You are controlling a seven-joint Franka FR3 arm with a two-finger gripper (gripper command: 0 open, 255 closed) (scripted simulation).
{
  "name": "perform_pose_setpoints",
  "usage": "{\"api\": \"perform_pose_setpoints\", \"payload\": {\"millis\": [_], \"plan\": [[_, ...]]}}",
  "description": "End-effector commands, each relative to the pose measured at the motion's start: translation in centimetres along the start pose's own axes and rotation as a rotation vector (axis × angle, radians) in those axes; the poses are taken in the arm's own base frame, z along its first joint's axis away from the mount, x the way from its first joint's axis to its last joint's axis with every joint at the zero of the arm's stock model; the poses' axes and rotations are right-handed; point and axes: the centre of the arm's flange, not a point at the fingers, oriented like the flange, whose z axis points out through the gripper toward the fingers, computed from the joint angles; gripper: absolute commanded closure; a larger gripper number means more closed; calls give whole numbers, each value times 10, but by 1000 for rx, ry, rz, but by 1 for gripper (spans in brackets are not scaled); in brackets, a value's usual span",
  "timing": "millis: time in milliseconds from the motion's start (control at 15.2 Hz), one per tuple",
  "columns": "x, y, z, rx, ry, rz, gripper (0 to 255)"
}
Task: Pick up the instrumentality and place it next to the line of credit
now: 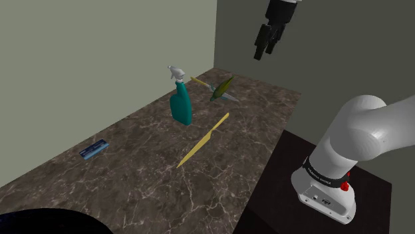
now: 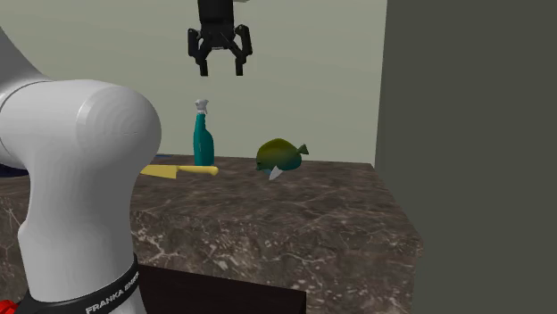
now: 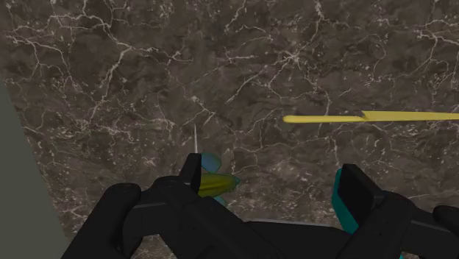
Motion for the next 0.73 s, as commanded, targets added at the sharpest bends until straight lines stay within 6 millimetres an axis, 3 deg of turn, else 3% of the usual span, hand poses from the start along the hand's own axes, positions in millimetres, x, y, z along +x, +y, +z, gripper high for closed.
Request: {"api": "perform_pose_setpoints", "payload": {"millis": [0,660], "plan": [[0,0,0,0,0,0,0],[92,0,98,-120,-32,-18,0]]}}
